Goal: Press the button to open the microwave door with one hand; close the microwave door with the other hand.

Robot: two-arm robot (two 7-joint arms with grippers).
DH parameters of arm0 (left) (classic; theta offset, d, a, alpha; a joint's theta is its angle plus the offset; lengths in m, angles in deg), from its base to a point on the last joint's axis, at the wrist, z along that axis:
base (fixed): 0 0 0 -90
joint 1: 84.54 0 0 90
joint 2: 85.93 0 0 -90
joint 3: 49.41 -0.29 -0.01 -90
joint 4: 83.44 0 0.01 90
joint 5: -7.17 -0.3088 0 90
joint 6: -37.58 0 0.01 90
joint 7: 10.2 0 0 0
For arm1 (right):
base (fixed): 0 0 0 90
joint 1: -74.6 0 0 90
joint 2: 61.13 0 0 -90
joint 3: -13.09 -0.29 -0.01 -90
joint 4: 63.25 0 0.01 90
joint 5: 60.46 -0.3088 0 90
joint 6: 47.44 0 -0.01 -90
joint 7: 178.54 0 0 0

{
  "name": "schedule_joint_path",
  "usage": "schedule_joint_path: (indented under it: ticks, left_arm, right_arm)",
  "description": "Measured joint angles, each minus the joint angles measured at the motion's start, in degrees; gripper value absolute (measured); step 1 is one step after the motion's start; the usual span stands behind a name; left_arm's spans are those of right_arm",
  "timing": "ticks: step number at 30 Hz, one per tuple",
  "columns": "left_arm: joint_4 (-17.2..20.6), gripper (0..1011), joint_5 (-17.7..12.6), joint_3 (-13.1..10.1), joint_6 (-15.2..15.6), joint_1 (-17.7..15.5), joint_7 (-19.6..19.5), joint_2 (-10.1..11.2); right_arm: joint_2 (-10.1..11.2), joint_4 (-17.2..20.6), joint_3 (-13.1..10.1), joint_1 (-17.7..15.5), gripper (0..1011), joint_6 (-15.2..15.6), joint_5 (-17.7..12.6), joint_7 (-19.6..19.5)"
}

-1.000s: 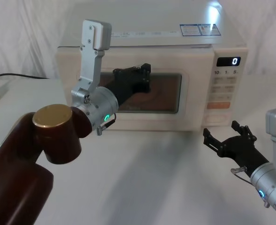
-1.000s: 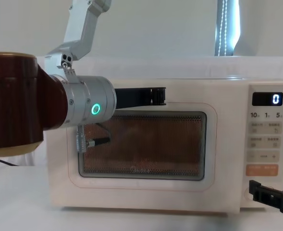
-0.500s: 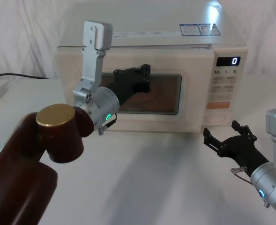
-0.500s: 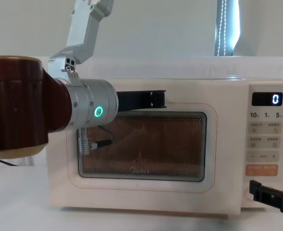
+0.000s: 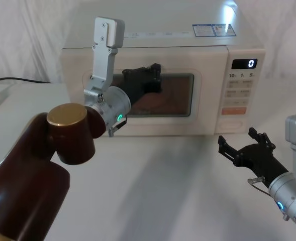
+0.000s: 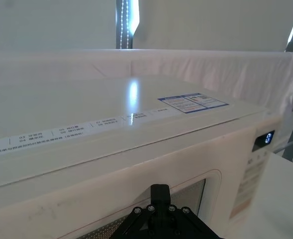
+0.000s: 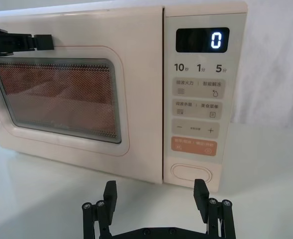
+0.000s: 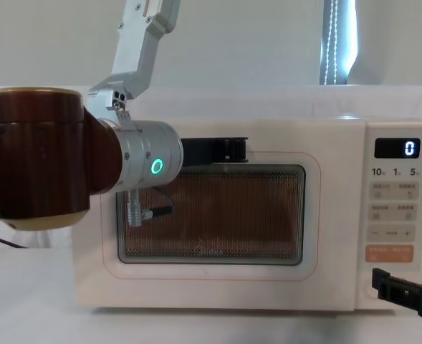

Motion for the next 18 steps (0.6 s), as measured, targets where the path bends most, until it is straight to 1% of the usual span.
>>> schedule_joint_path:
  ticks: [10, 18]
  left_arm:
    - [-1.24, 0, -1.14, 0.82, -0.31, -0.43, -0.11, -1.24]
    - [-0.71, 0, -1.32, 1.70, -0.27, 0.11, -0.22, -1.65]
  right_arm:
    - [0.00, 0.00, 0.00, 0.00, 1000, 0.00, 0.00, 0.00]
    - [0.00, 0.00, 0.00, 0.00, 1000, 0.00, 0.00, -0.01]
